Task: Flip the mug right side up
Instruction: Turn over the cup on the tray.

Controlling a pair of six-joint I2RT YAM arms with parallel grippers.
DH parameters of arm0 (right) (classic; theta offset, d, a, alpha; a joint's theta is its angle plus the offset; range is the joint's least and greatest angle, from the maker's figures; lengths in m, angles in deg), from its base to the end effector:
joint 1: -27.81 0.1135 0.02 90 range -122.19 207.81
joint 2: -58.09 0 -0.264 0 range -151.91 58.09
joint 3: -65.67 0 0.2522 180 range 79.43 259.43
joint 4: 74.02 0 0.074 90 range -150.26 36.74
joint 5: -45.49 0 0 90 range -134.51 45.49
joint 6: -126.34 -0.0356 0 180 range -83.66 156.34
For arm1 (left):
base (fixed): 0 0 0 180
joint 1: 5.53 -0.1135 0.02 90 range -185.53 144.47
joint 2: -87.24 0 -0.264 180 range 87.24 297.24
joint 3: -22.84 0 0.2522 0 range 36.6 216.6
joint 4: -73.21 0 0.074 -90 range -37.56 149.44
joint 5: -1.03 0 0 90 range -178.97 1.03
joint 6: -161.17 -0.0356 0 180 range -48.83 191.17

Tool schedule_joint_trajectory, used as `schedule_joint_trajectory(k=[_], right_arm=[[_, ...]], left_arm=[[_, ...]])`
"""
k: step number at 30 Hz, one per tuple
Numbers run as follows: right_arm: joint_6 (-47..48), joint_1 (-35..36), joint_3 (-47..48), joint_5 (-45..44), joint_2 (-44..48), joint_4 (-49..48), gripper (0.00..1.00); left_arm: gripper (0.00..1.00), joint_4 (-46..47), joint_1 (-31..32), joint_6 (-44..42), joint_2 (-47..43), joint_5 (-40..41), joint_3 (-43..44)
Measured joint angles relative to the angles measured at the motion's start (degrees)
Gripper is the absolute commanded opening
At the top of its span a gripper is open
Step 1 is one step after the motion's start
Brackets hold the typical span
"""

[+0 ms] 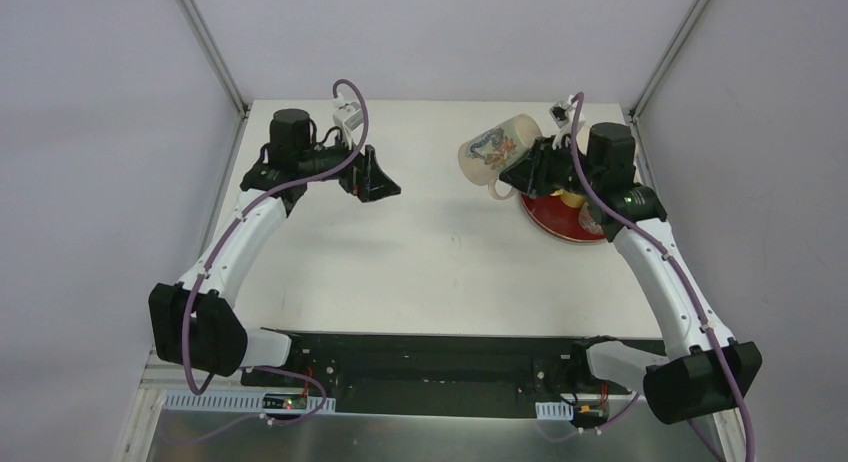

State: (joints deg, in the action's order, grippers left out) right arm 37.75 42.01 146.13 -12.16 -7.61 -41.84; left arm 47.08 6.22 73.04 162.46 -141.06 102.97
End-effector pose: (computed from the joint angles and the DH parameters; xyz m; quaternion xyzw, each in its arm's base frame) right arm 0.2421 0.0809 0.3872 -0.2685 0.7446 0.2865 0.5399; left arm 0.2814 -0.0872 0.3556 0.3109 0.7173 -0.4199 0.4609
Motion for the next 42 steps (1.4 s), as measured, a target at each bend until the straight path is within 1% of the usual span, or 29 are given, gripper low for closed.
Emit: schedule_joint_trajectory(k=[3, 6, 8, 14, 21, 23, 27, 32, 39, 42], right_arm=[[-3.78, 0.00, 0.68, 1.16, -1.99, -1.44, 0.00], [-8.44, -0.02, 1.97, 2.29, -4.85, -3.34, 0.00], [-12.31, -0.02, 2.60, 3.30, -6.64, -5.75, 0.00], [-28.33, -0.07, 3.06, 6.75, -12.24, -18.78, 0.00], [-42.91, -0.07, 3.52, 8.83, -19.30, -32.87, 0.00], [-45.64, 0.04, 3.63, 9.07, -21.11, -35.95, 0.00], [-50.29, 0.48, 3.69, 9.40, -24.57, -41.70, 0.00], [-54.42, 1.99, 3.69, 9.90, -27.67, -49.13, 0.00], [-58.01, 4.66, 2.38, 10.86, -30.58, -59.01, 0.00], [-59.41, 5.16, 1.14, 11.23, -31.89, -62.31, 0.00]], left_arm=[[1.00, 5.01, 0.63, 6.36, 1.57, -1.46, 0.68], [1.00, 12.11, 0.66, 14.49, 2.99, -3.43, 0.63], [1.00, 18.45, 0.66, 20.76, 4.07, -4.66, 0.11], [1.00, 39.30, 0.79, 39.69, 6.08, -5.05, -6.36], [1.00, 60.04, 2.60, 56.59, 10.27, -1.09, -12.96], [1.00, 65.70, 3.10, 61.22, 12.48, 0.55, -14.21], [1.00, 71.56, 4.39, 67.17, 16.02, 2.75, -14.34], [1.00, 76.76, 6.16, 72.24, 18.36, 4.26, -14.34], [1.00, 80.83, 8.22, 76.15, 20.81, 4.96, -14.34], [0.96, 82.05, 8.57, 77.26, 21.53, 5.27, -14.34]])
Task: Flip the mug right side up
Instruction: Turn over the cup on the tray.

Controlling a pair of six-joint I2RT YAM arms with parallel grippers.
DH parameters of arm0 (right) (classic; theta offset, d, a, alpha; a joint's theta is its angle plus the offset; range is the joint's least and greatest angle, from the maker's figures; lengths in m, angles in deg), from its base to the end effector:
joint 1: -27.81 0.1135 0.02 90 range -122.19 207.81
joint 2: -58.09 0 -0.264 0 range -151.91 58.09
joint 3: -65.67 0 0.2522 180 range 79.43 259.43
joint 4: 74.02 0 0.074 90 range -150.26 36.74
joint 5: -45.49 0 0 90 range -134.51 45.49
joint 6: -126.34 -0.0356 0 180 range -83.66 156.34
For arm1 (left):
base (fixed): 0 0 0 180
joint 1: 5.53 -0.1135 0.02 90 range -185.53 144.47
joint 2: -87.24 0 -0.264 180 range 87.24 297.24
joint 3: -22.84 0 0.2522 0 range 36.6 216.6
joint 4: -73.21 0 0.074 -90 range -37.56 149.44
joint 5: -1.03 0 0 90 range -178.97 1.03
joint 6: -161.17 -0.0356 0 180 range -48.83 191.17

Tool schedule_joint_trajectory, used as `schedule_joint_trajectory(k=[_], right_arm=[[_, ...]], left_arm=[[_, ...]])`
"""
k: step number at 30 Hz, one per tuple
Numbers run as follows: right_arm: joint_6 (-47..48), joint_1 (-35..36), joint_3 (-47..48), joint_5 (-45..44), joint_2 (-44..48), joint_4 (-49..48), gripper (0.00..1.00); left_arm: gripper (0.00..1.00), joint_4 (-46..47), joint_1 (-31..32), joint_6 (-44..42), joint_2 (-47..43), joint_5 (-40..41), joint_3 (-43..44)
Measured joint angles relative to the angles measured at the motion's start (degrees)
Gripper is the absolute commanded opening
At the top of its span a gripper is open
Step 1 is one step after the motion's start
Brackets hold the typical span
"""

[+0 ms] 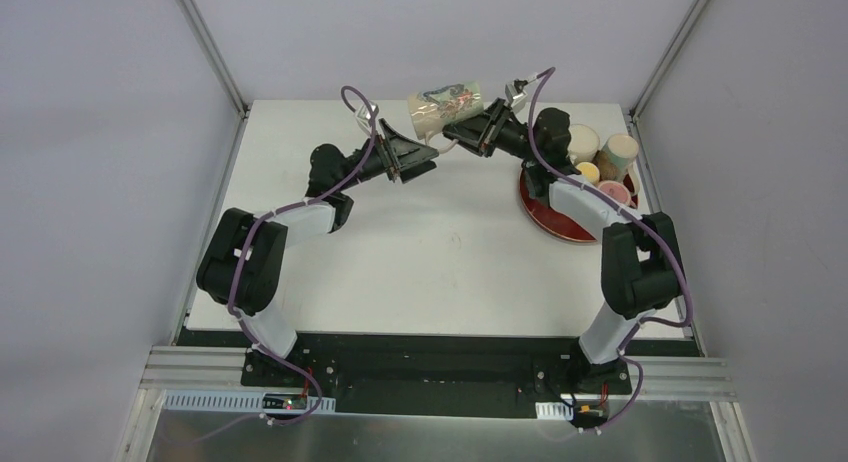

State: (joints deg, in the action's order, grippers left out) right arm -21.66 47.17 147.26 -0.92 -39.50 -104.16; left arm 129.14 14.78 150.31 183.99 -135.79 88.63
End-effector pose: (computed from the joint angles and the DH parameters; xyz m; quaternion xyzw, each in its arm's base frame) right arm 0.3636 0.1538 0.3300 -0.0875 0.6355 0.6359 0.4291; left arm 0.3253 -0.1481 0.2875 0.0496 0.5942 -0.7285 0.3373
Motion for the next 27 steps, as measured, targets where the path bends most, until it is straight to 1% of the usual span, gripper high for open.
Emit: schedule_joint_trajectory(k=[3, 13, 16, 19, 24, 27], right_arm=[[-1.11, 0.46, -0.74, 0.17, -1.46, -2.14, 0.00], [-3.74, 2.75, -4.57, -0.57, -3.54, -10.97, 0.00], [-4.04, 2.95, -5.25, -0.96, -3.58, -13.11, 0.00], [-4.07, 3.43, -6.27, -1.46, -3.58, -15.98, 0.00], [-4.02, 3.89, -7.45, -2.43, -3.89, -19.56, 0.00], [-4.15, 4.17, -7.54, -2.89, -4.61, -21.40, 0.00]], left_arm=[[0.96, 1.14, 0.00, 0.81, 0.28, 0.55, 0.00], [0.91, 3.02, -0.04, 1.44, 0.35, 0.92, 0.00], [0.87, 3.30, -0.04, 1.44, 0.35, 0.92, 0.00], [0.80, 3.39, -0.04, 1.57, 0.35, 0.92, 0.00], [0.72, 3.39, -0.07, 2.73, 0.35, 0.94, 0.02], [0.69, 3.41, -0.07, 3.37, 0.35, 0.96, 0.02]])
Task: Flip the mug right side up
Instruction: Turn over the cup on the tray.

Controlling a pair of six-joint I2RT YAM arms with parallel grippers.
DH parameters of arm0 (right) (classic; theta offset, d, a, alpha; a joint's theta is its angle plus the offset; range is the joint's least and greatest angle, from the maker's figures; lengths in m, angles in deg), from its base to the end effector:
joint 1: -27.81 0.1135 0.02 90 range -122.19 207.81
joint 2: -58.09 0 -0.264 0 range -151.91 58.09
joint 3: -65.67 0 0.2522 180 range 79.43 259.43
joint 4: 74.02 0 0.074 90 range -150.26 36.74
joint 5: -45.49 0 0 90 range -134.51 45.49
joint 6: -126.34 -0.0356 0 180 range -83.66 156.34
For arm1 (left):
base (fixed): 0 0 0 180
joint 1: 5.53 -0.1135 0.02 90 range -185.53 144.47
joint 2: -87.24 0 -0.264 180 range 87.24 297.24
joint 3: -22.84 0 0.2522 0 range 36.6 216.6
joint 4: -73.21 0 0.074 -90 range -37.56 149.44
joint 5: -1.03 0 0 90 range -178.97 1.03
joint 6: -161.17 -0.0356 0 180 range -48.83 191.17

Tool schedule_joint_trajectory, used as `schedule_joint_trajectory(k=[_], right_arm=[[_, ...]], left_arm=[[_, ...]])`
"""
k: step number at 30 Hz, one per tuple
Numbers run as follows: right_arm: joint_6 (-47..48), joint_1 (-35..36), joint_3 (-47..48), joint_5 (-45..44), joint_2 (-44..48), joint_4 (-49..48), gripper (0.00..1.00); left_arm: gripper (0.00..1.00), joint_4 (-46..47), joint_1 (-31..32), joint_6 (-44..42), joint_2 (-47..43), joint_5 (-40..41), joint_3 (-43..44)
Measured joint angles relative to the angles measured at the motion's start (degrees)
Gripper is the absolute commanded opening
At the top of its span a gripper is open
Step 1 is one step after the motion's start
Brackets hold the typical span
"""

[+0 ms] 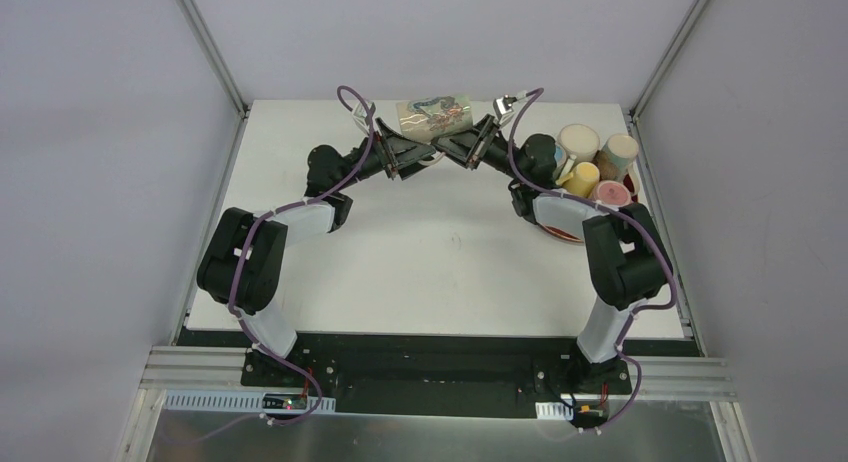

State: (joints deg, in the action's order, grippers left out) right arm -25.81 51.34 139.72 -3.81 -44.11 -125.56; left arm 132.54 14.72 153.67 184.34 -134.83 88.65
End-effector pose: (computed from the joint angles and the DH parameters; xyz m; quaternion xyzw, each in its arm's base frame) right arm 0.3491 0.1773 0.2926 -0.1040 0.5820 0.6728 0.4447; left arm 0.3245 -0.1470 0.2909 0.0409 0.5785 -0.7421 0.3362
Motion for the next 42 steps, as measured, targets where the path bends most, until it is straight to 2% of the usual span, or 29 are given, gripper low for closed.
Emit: schedule_joint_trajectory(k=[2, 15, 20, 26, 31, 36, 42], right_arm=[[-0.11, 0.24, -0.02, -0.33, -0.46, -0.96, 0.00], [-1.20, 1.66, -0.22, -3.13, -1.66, -4.35, 0.00], [-1.33, 2.27, -0.22, -4.07, -2.19, -5.70, 0.00], [-1.92, 2.60, -0.22, -4.70, -2.56, -6.91, 0.00], [-2.38, 2.67, -0.22, -4.68, -2.60, -7.98, 0.00], [-2.75, 2.71, -0.22, -4.85, -2.60, -8.63, 0.00], [-2.93, 2.73, -0.22, -4.79, -2.60, -8.70, 0.00]], left_arm=[[0.65, 0.00, 0.00, 0.55, 0.00, 0.00, 0.00], [0.61, 1.38, -0.07, 1.55, 0.00, 0.09, 0.00], [0.48, 1.57, -0.04, 2.01, 0.00, 0.07, 0.00], [0.43, 1.42, -0.09, 2.03, 0.20, 0.07, 0.00], [0.27, 1.29, -0.09, 2.05, 0.26, 0.07, 0.00], [0.00, 1.25, -0.11, 1.97, 0.42, 0.17, 0.00], [0.00, 1.20, -0.11, 1.99, 0.42, 0.15, 0.00]])
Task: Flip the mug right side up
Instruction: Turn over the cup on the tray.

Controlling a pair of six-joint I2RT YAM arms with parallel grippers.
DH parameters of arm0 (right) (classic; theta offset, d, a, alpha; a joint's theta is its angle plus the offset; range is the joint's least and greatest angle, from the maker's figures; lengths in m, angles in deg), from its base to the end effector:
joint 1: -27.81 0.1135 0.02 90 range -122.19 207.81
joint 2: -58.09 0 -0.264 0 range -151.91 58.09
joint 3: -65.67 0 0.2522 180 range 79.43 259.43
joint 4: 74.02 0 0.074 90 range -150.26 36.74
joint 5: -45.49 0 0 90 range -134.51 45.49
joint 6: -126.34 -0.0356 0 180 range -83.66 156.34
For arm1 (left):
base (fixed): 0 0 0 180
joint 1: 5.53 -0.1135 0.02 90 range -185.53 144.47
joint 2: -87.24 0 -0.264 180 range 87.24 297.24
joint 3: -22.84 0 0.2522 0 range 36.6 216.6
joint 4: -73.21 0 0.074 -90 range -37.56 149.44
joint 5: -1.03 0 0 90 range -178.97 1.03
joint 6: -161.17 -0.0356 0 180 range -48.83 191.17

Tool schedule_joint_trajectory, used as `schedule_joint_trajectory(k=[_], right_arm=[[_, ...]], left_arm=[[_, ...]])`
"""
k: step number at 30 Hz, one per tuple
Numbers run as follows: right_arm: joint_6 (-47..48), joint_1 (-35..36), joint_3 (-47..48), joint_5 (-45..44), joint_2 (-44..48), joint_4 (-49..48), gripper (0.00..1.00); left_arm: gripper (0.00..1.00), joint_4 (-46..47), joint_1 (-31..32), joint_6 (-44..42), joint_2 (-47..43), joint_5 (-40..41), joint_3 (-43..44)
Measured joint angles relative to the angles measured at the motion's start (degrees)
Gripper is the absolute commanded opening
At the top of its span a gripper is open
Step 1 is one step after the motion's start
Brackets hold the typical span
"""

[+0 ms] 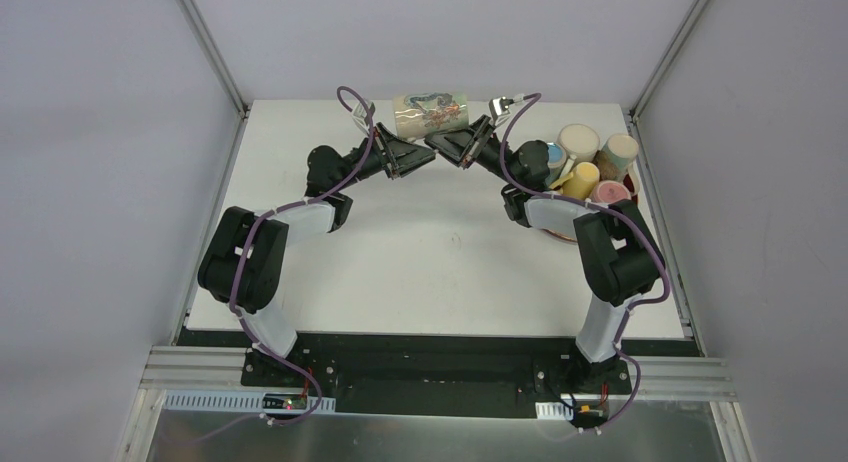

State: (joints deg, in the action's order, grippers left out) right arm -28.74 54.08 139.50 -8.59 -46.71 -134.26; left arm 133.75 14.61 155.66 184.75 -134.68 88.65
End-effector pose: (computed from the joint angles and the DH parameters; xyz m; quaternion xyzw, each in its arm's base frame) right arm 0.3435 0.1928 0.2892 -0.0912 0.5420 0.6961 0.4620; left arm 0.3252 -0.1464 0.2904 0.0334 0.5749 -0.7486 0.3286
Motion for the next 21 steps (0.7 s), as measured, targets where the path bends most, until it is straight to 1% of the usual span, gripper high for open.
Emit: schedule_joint_trajectory(k=[2, 3, 5, 7, 12, 18, 21], right_arm=[[-0.07, -0.02, 0.00, 0.00, 0.00, 0.02, 0.00], [-0.09, -0.02, 0.00, 0.02, 0.00, 0.02, 0.03], [-0.20, -0.02, 0.00, 0.02, 0.00, 0.04, 0.15], [-0.33, -0.07, 0.00, 0.04, 0.00, 0.04, 0.24], [-0.83, -0.17, 0.02, 0.26, 0.00, 0.04, 0.36], [-1.44, -0.02, 0.02, 2.69, 0.00, -0.68, 0.51], [-1.55, -0.02, 0.02, 3.04, -0.02, -1.16, 0.56]], left_arm=[[0.00, -0.02, 0.00, 0.00, 0.00, 0.02, 0.00], [0.00, -0.02, 0.00, 0.00, 0.00, 0.02, 0.00], [0.00, -0.02, 0.00, -0.02, 0.00, 0.02, 0.00], [0.00, -0.02, 0.00, -0.02, 0.00, 0.02, 0.00], [0.00, 0.00, 0.04, 0.00, 0.00, 0.04, 0.00], [0.00, -0.07, 0.11, 0.13, 0.00, -0.04, 0.00], [0.00, -0.50, 0.04, 0.13, 0.00, -0.04, 0.00]])
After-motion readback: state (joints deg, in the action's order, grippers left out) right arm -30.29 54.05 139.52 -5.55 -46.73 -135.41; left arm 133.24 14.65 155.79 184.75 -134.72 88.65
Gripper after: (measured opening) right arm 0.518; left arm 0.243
